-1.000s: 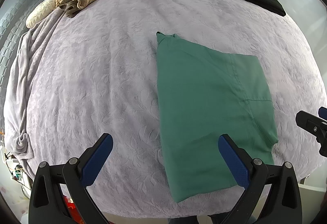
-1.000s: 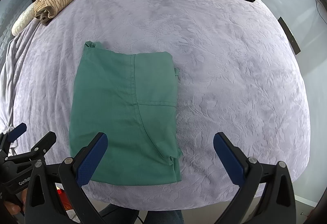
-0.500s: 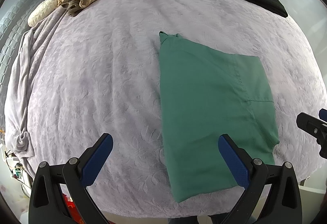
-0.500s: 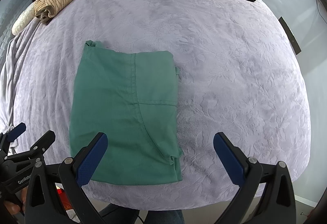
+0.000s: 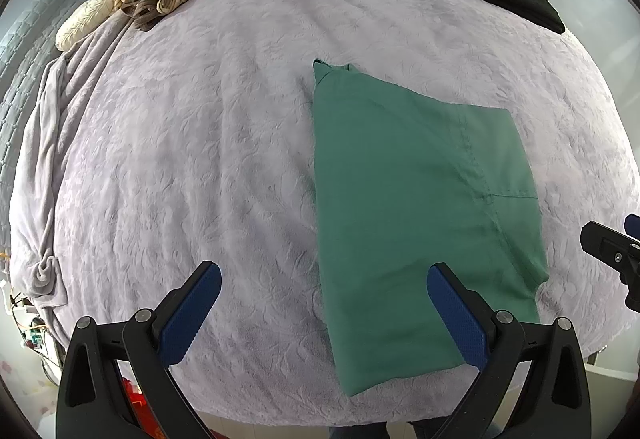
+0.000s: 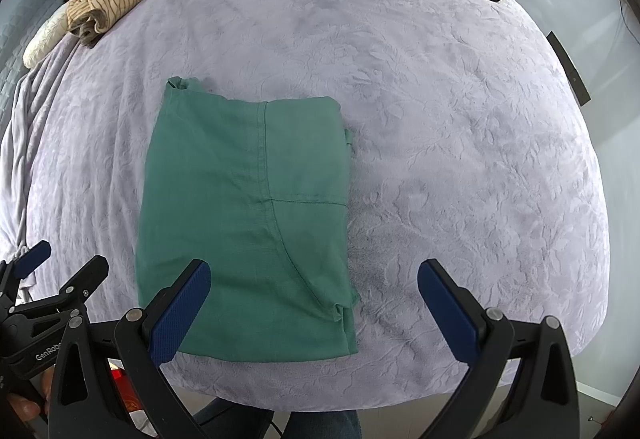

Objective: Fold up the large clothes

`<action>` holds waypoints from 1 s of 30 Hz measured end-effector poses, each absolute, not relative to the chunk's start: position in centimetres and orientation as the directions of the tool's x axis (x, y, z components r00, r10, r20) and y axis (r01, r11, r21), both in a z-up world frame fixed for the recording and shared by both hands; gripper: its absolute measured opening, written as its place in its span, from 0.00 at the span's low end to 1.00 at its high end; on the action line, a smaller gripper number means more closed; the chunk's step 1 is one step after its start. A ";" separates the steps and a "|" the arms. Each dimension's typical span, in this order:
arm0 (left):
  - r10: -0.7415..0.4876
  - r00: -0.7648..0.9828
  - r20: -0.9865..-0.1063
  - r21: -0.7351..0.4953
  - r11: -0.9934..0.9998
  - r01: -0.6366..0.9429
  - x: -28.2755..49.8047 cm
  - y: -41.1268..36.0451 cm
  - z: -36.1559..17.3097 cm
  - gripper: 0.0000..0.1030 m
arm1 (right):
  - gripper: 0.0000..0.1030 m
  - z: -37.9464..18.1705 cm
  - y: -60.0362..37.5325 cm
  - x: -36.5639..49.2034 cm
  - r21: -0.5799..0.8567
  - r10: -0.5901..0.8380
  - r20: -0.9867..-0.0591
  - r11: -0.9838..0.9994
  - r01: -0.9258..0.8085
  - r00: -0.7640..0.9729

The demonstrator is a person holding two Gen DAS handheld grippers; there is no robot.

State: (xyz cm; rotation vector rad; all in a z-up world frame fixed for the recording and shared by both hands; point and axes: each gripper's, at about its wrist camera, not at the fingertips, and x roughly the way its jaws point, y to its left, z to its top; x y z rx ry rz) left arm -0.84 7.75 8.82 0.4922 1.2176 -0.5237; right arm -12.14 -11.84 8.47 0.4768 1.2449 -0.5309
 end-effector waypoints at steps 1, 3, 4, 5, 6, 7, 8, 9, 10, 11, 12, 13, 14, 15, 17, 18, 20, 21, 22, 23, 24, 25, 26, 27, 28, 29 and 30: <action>-0.112 0.258 -0.960 0.075 0.782 0.619 -0.8 7.8 8.8 1.00 | 1.00 8.5 -11.8 -12.1 0.052 -0.118 -0.966 0.786 0.617 0.231; -0.112 0.258 -0.960 0.075 0.782 0.619 -0.9 7.8 8.8 1.00 | 1.00 8.5 -11.8 -12.2 0.052 -0.118 -0.966 0.785 0.617 0.231; -0.112 0.258 -0.960 0.075 0.782 0.619 -0.9 7.8 8.8 1.00 | 1.00 8.5 -11.9 -12.1 0.052 -0.118 -0.966 0.785 0.618 0.231; -0.113 0.258 -0.959 0.075 0.781 0.620 -0.9 7.8 8.8 1.00 | 1.00 8.5 -11.9 -12.1 0.052 -0.118 -0.966 0.785 0.618 0.231; -0.113 0.258 -0.960 0.075 0.781 0.620 -0.9 7.8 8.7 1.00 | 1.00 8.5 -11.9 -12.1 0.052 -0.118 -0.966 0.785 0.618 0.231; -0.112 0.257 -0.960 0.075 0.781 0.620 -0.9 7.8 8.7 1.00 | 1.00 8.5 -11.9 -12.1 0.052 -0.118 -0.966 0.785 0.617 0.231; -0.112 0.257 -0.960 0.075 0.781 0.620 -0.9 7.8 8.7 1.00 | 1.00 8.5 -11.9 -12.1 0.052 -0.117 -0.966 0.785 0.617 0.231; -0.111 0.258 -0.960 0.075 0.782 0.619 -0.9 7.7 8.8 1.00 | 1.00 8.4 -11.8 -12.1 0.053 -0.117 -0.966 0.786 0.617 0.231; -0.111 0.257 -0.960 0.075 0.782 0.618 -0.9 7.7 8.8 1.00 | 1.00 8.5 -11.9 -12.1 0.052 -0.118 -0.966 0.785 0.617 0.231; -0.111 0.257 -0.960 0.075 0.782 0.618 -0.9 7.8 8.8 1.00 | 1.00 8.5 -11.9 -12.1 0.052 -0.117 -0.966 0.785 0.617 0.231; -0.112 0.258 -0.960 0.075 0.783 0.618 -0.9 7.8 8.8 1.00 | 1.00 8.5 -11.9 -12.1 0.053 -0.117 -0.966 0.785 0.617 0.231; -0.111 0.258 -0.960 0.075 0.783 0.617 -0.9 7.7 8.8 1.00 | 1.00 8.5 -11.9 -12.1 0.052 -0.117 -0.966 0.785 0.617 0.231; -0.111 0.258 -0.960 0.075 0.784 0.617 -0.9 7.7 8.8 1.00 | 1.00 8.5 -11.9 -12.1 0.052 -0.117 -0.966 0.785 0.617 0.230; -0.111 0.258 -0.960 0.075 0.783 0.617 -0.9 7.7 8.8 1.00 | 1.00 8.4 -11.9 -12.1 0.053 -0.116 -0.966 0.784 0.618 0.230; -0.110 0.257 -0.960 0.075 0.783 0.617 -0.9 7.7 8.8 1.00 | 1.00 8.5 -11.9 -12.1 0.053 -0.116 -0.966 0.785 0.617 0.230; -0.111 0.257 -0.960 0.075 0.783 0.618 -0.9 7.7 8.8 1.00 | 1.00 8.4 -11.8 -12.1 0.052 -0.116 -0.966 0.786 0.616 0.230; -0.110 0.256 -0.960 0.074 0.783 0.617 -0.9 7.8 8.7 1.00 | 1.00 8.4 -11.8 -12.1 0.053 -0.115 -0.966 0.785 0.617 0.230; -0.110 0.255 -0.961 0.075 0.782 0.618 -0.9 7.8 8.7 1.00 | 1.00 8.4 -11.9 -12.1 0.053 -0.115 -0.966 0.785 0.617 0.230; -0.110 0.255 -0.961 0.075 0.782 0.618 -0.9 7.8 8.6 1.00 | 1.00 8.4 -11.9 -12.1 0.054 -0.115 -0.966 0.785 0.617 0.230; -0.109 0.255 -0.961 0.076 0.781 0.620 -0.9 7.8 8.6 1.00 | 1.00 8.4 -11.9 -12.1 0.054 -0.113 -0.967 0.786 0.616 0.230; -0.110 0.255 -0.961 0.075 0.781 0.619 -0.9 7.8 8.7 1.00 | 1.00 8.4 -11.9 -12.0 0.054 -0.113 -0.967 0.786 0.615 0.229; -0.110 0.255 -0.961 0.075 0.781 0.620 -0.9 7.8 8.6 1.00 | 1.00 8.4 -11.9 -12.0 0.054 -0.113 -0.967 0.786 0.615 0.229; -0.110 0.254 -0.961 0.075 0.781 0.620 -0.9 7.7 8.7 1.00 | 1.00 8.4 -11.9 -12.0 0.054 -0.112 -0.967 0.786 0.615 0.229; -0.109 0.254 -0.961 0.076 0.780 0.621 -0.9 7.8 8.6 1.00 | 1.00 8.4 -11.9 -12.0 0.055 -0.113 -0.967 0.786 0.616 0.229; -0.108 0.253 -0.962 0.076 0.779 0.622 -0.9 7.8 8.6 1.00 | 1.00 8.4 -11.9 -12.0 0.055 -0.113 -0.967 0.786 0.616 0.230; -0.108 0.251 -0.962 0.075 0.778 0.623 -0.8 7.8 8.6 1.00 | 1.00 8.4 -11.9 -12.0 0.054 -0.113 -0.967 0.786 0.615 0.229; -0.108 0.251 -0.962 0.075 0.778 0.624 -0.7 7.8 8.5 1.00 | 1.00 8.3 -11.8 -12.0 0.054 -0.112 -0.967 0.787 0.615 0.229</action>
